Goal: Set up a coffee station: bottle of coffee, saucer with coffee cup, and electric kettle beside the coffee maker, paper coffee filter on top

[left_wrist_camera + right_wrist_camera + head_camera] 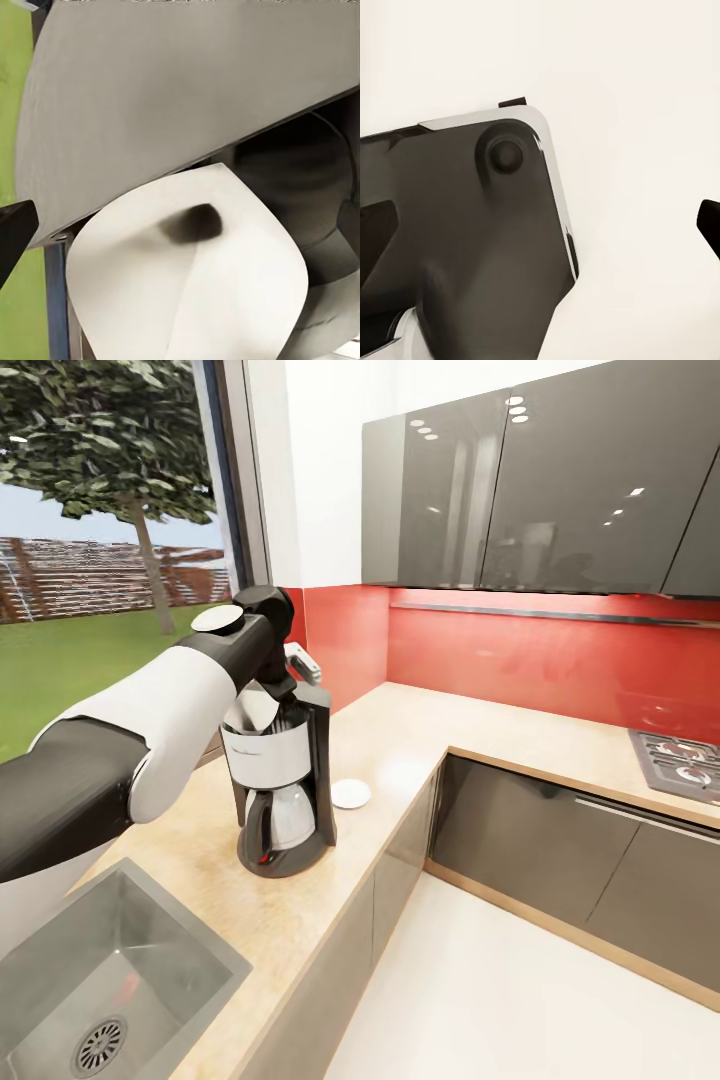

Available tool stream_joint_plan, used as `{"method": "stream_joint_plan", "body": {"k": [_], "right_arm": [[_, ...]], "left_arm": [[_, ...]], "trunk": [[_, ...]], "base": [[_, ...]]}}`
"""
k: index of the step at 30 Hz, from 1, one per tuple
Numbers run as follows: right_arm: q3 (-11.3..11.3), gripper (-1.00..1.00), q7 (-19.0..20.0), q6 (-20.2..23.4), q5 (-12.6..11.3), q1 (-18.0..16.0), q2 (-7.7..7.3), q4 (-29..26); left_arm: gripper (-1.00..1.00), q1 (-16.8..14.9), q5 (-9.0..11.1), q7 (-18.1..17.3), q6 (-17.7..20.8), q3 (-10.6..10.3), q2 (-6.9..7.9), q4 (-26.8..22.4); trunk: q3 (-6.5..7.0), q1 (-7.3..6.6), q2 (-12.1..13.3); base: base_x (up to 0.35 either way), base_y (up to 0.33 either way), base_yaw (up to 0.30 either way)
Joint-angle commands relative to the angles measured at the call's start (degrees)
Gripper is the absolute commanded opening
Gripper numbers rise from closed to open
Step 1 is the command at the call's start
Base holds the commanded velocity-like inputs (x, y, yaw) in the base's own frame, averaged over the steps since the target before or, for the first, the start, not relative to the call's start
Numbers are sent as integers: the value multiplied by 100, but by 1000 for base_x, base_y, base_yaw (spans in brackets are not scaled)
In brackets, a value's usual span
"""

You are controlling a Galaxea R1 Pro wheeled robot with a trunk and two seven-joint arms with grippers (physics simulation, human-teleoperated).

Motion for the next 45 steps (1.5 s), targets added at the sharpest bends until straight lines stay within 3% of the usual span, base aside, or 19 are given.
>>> {"method": "stream_joint_plan", "body": {"k": [1,5,9,19,24,31,45], "right_arm": [[-21,100,3,-12,-23,-1,2,-4],[-21,100,2,-12,-23,-1,2,0],[-21,100,2,-12,-23,-1,2,1],[-17,100,2,-12,-23,-2,2,2],[-24,100,4,-12,-23,-1,2,-1],[-52,100,2,-4,-30,-1,2,-14],[-56,100,2,-4,-40,-1,2,-16]], "left_arm": [[100,-5,-43,-59,30,-19,1,-18],[100,-5,-43,-65,37,-16,1,-444],[100,-18,-53,-72,39,174,1,-1032],[100,-49,-80,-67,36,1136,8,-1695],[100,-31,-95,-60,28,1457,35,-1960],[100,36,-63,-71,28,1565,184,-2245],[100,90,-43,-77,18,1576,211,-2279]], "trunk": [[-13,4,-12],[-13,4,-12],[-13,4,-12],[-13,4,-12],[-13,4,-12],[-13,4,-12],[-13,4,-12]], "base": [[0,0,0],[0,0,0],[0,0,0],[0,0,0],[0,0,0],[0,0,0],[0,-138,88]]}}
